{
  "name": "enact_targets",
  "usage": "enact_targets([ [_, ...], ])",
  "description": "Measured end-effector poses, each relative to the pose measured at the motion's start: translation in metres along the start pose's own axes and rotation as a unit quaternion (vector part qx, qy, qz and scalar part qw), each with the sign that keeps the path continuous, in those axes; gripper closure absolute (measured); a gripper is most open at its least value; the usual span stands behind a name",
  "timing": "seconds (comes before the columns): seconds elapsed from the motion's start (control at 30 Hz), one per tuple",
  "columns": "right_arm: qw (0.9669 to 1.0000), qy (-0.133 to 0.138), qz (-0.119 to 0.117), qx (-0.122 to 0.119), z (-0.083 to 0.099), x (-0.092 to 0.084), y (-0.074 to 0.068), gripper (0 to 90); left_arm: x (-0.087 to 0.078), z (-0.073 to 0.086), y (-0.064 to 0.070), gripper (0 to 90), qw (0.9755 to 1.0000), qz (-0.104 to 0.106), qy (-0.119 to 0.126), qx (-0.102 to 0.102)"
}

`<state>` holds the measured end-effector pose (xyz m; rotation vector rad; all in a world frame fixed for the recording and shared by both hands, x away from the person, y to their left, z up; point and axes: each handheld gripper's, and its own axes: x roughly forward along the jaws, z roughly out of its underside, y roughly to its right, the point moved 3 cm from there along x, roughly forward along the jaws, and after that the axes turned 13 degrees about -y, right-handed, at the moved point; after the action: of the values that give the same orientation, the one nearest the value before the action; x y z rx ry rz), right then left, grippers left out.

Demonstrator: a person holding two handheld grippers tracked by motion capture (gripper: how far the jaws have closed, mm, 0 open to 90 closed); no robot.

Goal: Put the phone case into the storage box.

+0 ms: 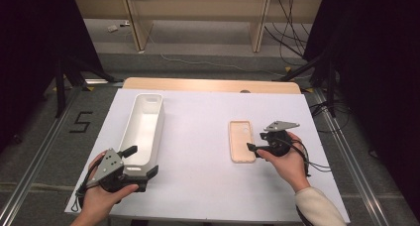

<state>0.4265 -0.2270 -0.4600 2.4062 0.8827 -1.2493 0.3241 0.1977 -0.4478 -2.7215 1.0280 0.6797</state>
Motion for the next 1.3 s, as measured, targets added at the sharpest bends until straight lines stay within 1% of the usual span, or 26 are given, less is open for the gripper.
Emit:
enact_targets([
  [0.03, 1.0, 0.0, 0.0, 0.0, 0.0, 0.0, 0.0, 32.7, 0.0, -0.001, -0.001, 3.4, 1.0, 0.003, 0.004, 0.005],
  [0.07, 0.9999, 0.005, 0.005, -0.009, 0.0, 0.0, 0.002, 32.7, 0.0, -0.001, -0.001, 3.4, 1.0, 0.001, 0.003, 0.004],
  [0.1, 0.9999, 0.008, 0.007, -0.009, 0.0, -0.001, 0.002, 32.5, 0.0, -0.001, -0.001, 3.4, 1.0, 0.002, 0.005, 0.005],
  [0.13, 0.9999, 0.011, 0.008, -0.007, -0.001, -0.002, 0.003, 32.3, 0.001, -0.001, 0.0, 3.4, 1.0, 0.003, 0.005, 0.001],
  [0.17, 0.9999, 0.01, 0.005, 0.002, -0.001, -0.004, 0.003, 32.2, 0.001, -0.001, 0.0, 3.4, 1.0, 0.003, 0.006, 0.0],
  [0.23, 0.9999, 0.014, 0.007, 0.004, -0.001, -0.005, 0.004, 32.1, 0.0, 0.0, 0.001, 3.4, 1.0, 0.0, 0.001, -0.005],
  [0.3, 0.9999, 0.014, 0.007, 0.006, -0.002, -0.005, 0.004, 32.1, 0.0, 0.0, 0.001, 3.4, 1.0, 0.0, 0.002, -0.004],
  [0.37, 0.9998, 0.017, 0.009, 0.003, -0.002, -0.005, 0.005, 32.1, -0.001, 0.0, 0.001, 3.4, 1.0, 0.001, 0.002, -0.004],
  [0.4, 0.9997, 0.021, 0.013, -0.005, -0.002, -0.005, 0.006, 32.1, -0.001, 0.0, 0.001, 3.4, 1.0, 0.001, 0.001, -0.005],
  [0.43, 0.9997, 0.019, 0.013, -0.004, -0.002, -0.006, 0.006, 32.1, -0.001, 0.0, 0.002, 3.4, 1.0, 0.001, 0.002, -0.007],
  [0.47, 0.9998, 0.018, 0.011, 0.005, -0.003, -0.007, 0.004, 32.1, -0.001, -0.001, 0.002, 3.4, 1.0, 0.001, 0.003, -0.008],
  [0.67, 0.9998, 0.019, 0.011, 0.003, -0.003, -0.008, 0.004, 31.9, -0.001, -0.001, 0.001, 3.4, 1.0, 0.0, 0.004, -0.004],
  [0.8, 0.9997, 0.019, 0.014, 0.007, -0.005, -0.005, 0.007, 32.1, -0.002, -0.001, 0.0, 3.4, 0.9999, -0.004, 0.003, -0.009],
  [0.83, 0.9997, 0.019, 0.014, 0.007, -0.006, -0.005, 0.009, 32.2, -0.002, 0.0, 0.0, 3.4, 0.9999, -0.006, 0.002, -0.009],
  [0.87, 0.9996, 0.021, 0.018, -0.003, -0.007, -0.004, 0.01, 32.5, -0.002, 0.0, 0.001, 3.4, 0.9999, -0.006, 0.002, -0.011],
  [0.9, 0.9997, 0.018, 0.014, 0.012, -0.009, -0.003, 0.01, 32.8, -0.004, 0.0, 0.002, 3.4, 0.9999, -0.008, 0.001, -0.007],
  [0.93, 0.9997, 0.018, 0.014, 0.012, -0.009, -0.003, 0.01, 32.8, -0.004, 0.0, 0.002, 3.4, 0.9999, -0.008, 0.001, -0.007],
  [0.97, 0.9995, 0.024, 0.018, -0.005, -0.011, -0.002, 0.013, 32.9, -0.004, 0.0, 0.003, 3.4, 0.9999, -0.008, 0.003, -0.011],
  [1.0, 0.9996, 0.021, 0.015, 0.006, -0.012, -0.002, 0.012, 33.1, -0.005, 0.0, 0.003, 3.4, 0.9999, -0.009, 0.003, -0.01],
  [1.03, 0.9996, 0.022, 0.019, -0.005, -0.013, -0.001, 0.014, 33.3, -0.004, 0.0, 0.003, 3.4, 0.9999, -0.01, 0.004, -0.01],
  [1.1, 0.9996, 0.021, 0.019, 0.001, -0.014, -0.001, 0.016, 34.1, -0.004, 0.0, 0.003, 3.4, 0.9999, -0.009, 0.002, -0.009],
  [1.13, 0.9995, 0.021, 0.019, 0.013, -0.016, -0.002, 0.017, 34.7, -0.004, 0.001, 0.003, 3.4, 0.9999, -0.008, 0.001, -0.009],
  [1.2, 0.9995, 0.017, 0.02, 0.017, -0.017, -0.001, 0.019, 36.1, -0.005, 0.0, 0.003, 3.4, 0.9999, -0.004, 0.009, -0.004],
  [1.23, 0.9995, 0.017, 0.026, 0.01, -0.018, 0.0, 0.021, 37.0, -0.006, 0.001, 0.003, 3.4, 0.9999, -0.008, 0.005, -0.007],
  [1.27, 0.9988, -0.002, 0.027, 0.042, -0.017, -0.001, 0.018, 37.6, -0.007, 0.001, 0.004, 3.4, 0.9999, -0.007, 0.006, -0.008],
  [1.3, 0.998, -0.007, 0.025, 0.058, -0.018, -0.001, 0.016, 37.9, -0.007, 0.001, 0.004, 3.4, 0.9999, -0.006, 0.006, -0.008],
])
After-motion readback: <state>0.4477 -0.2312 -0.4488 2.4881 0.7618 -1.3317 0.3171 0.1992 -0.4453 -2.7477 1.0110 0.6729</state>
